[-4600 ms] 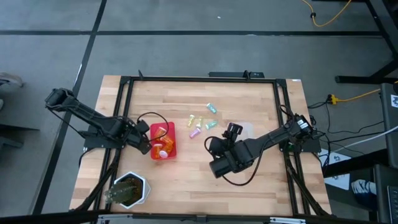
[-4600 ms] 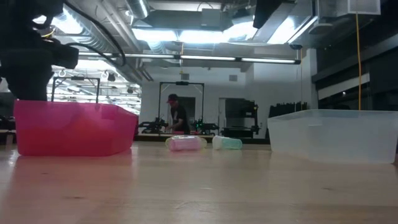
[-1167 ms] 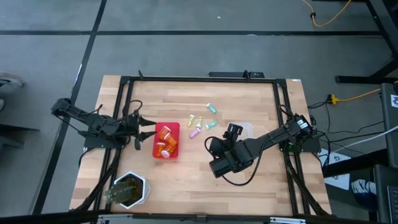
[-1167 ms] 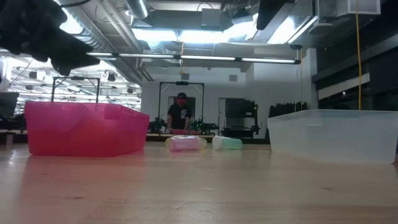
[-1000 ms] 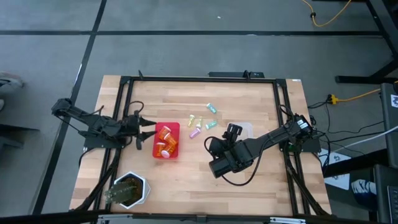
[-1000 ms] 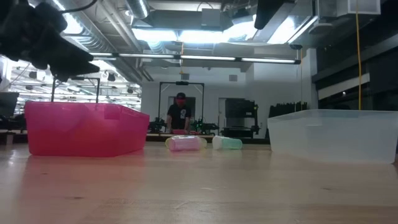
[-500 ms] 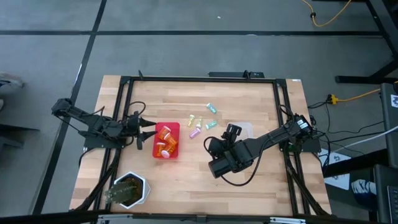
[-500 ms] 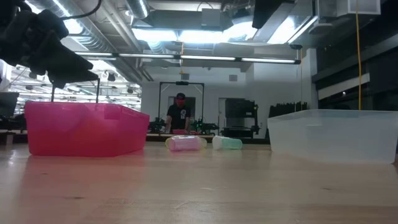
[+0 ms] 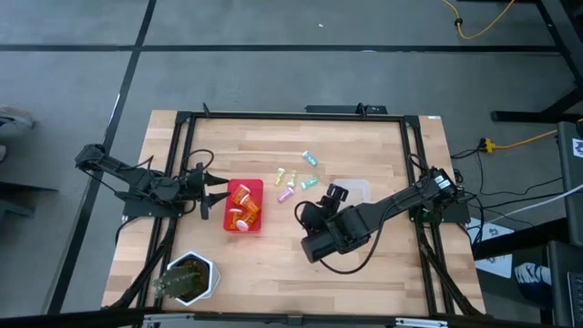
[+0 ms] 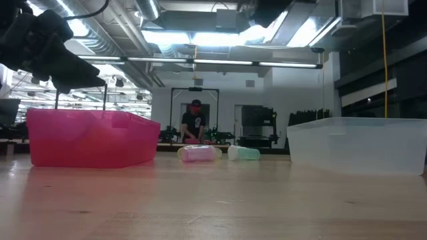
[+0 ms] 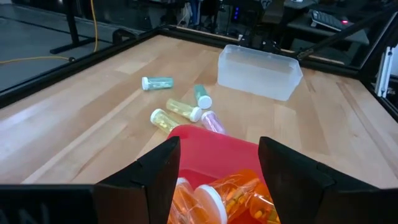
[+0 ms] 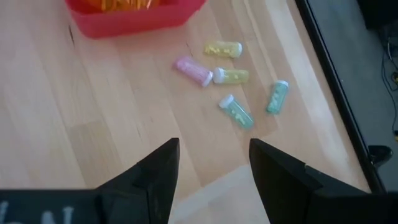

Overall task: Pick and place medicine bottles into bin by pill shape (circle, oval)
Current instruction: Put the small purple pill bottle into the transparent bin

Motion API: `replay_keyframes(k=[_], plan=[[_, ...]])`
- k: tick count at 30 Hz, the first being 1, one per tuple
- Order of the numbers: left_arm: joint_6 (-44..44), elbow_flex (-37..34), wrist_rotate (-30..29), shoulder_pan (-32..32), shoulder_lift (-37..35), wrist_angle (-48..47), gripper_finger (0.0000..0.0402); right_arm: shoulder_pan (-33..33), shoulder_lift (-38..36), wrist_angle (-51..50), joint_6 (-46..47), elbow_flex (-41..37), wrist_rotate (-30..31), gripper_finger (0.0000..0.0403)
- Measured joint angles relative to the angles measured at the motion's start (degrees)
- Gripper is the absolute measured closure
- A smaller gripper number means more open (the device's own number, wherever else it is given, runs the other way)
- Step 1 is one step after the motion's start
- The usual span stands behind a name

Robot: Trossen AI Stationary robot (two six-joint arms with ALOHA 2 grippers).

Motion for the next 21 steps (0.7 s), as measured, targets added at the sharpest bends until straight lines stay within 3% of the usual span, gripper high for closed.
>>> replay_keyframes(k=[16, 21], plan=[[4.0, 0.0, 0.0, 0.0, 0.0, 0.0, 0.0190, -1.0, 0.0, 3.0, 0.0, 0.0, 12.2, 0.0206], [3.5, 0.0, 0.0, 0.0, 0.0, 0.0, 0.0190, -2.1, 0.0, 3.0, 0.0, 0.0, 12.0, 0.0206]])
